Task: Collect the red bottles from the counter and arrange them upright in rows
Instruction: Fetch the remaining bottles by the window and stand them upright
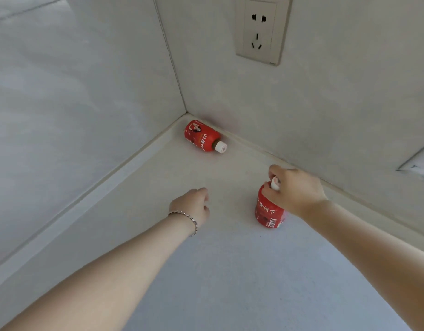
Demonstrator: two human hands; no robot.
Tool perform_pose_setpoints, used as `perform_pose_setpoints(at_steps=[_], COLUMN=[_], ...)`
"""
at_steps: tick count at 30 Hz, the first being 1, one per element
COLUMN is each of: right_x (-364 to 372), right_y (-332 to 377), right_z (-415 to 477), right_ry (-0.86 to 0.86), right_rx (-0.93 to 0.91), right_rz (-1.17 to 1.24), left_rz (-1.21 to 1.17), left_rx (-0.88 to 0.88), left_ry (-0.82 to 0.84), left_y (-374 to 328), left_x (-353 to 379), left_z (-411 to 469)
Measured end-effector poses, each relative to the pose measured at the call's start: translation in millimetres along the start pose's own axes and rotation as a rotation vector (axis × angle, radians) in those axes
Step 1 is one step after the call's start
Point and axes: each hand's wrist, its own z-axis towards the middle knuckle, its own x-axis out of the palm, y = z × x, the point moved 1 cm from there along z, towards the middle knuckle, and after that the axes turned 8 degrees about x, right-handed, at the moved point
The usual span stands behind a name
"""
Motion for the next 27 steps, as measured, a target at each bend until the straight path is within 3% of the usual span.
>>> perform_pose_setpoints(at_steps=[7,12,16,20,23,27], right_x=[9.5,9.6,10.3,7.1,5.2,1.7], right_y=[9.5,9.3,14.5,14.9,12.7,6.9], right_z=[21.4,32.4,37.5,34.1,27.1,10.1], right_ry=[-0.030,0.009,0.030,0.036,0.055,0.064], right_rx=[-0.086,-0.121,-0.133,-0.108,-0.080,-0.060], right_rz=[-0.002,-0.001,0.009,0.013,0.024,0.005], left_rz=[0.294,0.783,0.861,0.722,0.276,-0.248], left_rx=[0.225,0.302,0.333,0.305,0.338,0.103], left_ry=[-0.214,-0.107,-0.125,-0.208,-0.273,-0.394], left_y=[-23.4,-23.2,-22.7,-15.6,-9.3,0.4], left_x=[-24.1,-21.2,-18.1,-34.4,-43.8,-55.3], left_z=[108.6,146.6,152.1,125.3,99.8,56.2])
